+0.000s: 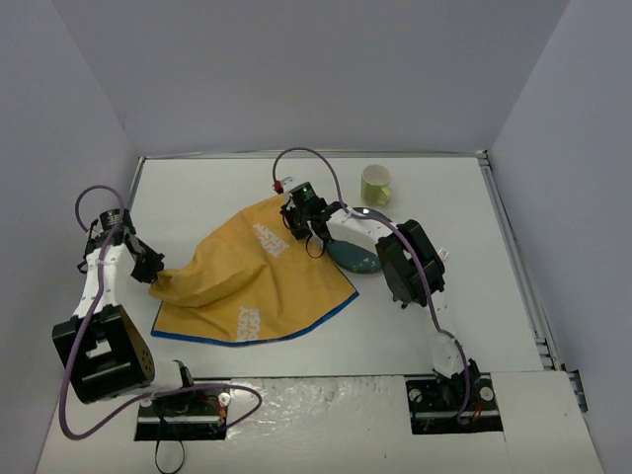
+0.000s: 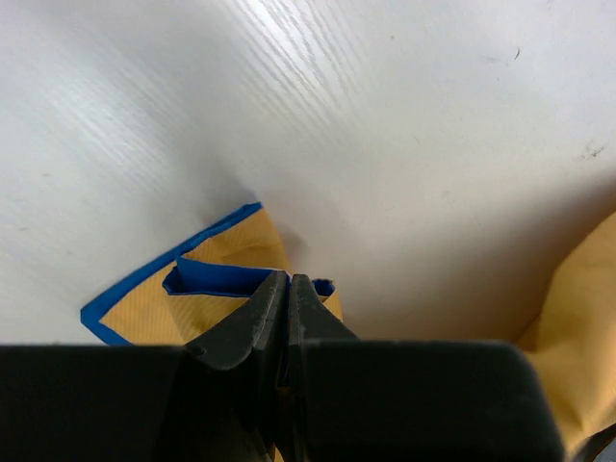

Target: Set the dinner table for one person

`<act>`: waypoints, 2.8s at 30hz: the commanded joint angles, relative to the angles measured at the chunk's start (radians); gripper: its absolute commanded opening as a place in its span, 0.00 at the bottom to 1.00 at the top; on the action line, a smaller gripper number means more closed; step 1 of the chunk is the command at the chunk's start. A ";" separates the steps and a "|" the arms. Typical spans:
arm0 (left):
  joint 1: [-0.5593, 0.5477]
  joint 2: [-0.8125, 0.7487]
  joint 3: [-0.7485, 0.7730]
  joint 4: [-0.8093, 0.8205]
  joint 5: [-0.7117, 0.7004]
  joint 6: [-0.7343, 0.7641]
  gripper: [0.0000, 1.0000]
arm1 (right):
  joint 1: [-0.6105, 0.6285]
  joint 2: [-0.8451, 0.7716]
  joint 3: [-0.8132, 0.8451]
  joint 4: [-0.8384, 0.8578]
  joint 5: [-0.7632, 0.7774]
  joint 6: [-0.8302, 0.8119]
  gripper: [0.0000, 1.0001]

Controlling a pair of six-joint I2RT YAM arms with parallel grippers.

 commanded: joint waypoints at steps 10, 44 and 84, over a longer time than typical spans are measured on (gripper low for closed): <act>0.026 0.255 0.316 0.106 -0.101 -0.066 0.15 | -0.090 0.014 0.282 -0.022 0.134 0.146 0.03; -0.038 -0.137 -0.267 -0.027 -0.138 -0.038 0.97 | -0.038 -0.827 -0.653 -0.007 0.133 0.358 0.99; 0.131 -0.133 -0.088 -0.121 -0.327 0.087 0.00 | 0.131 -0.706 -0.694 -0.088 0.152 0.450 0.96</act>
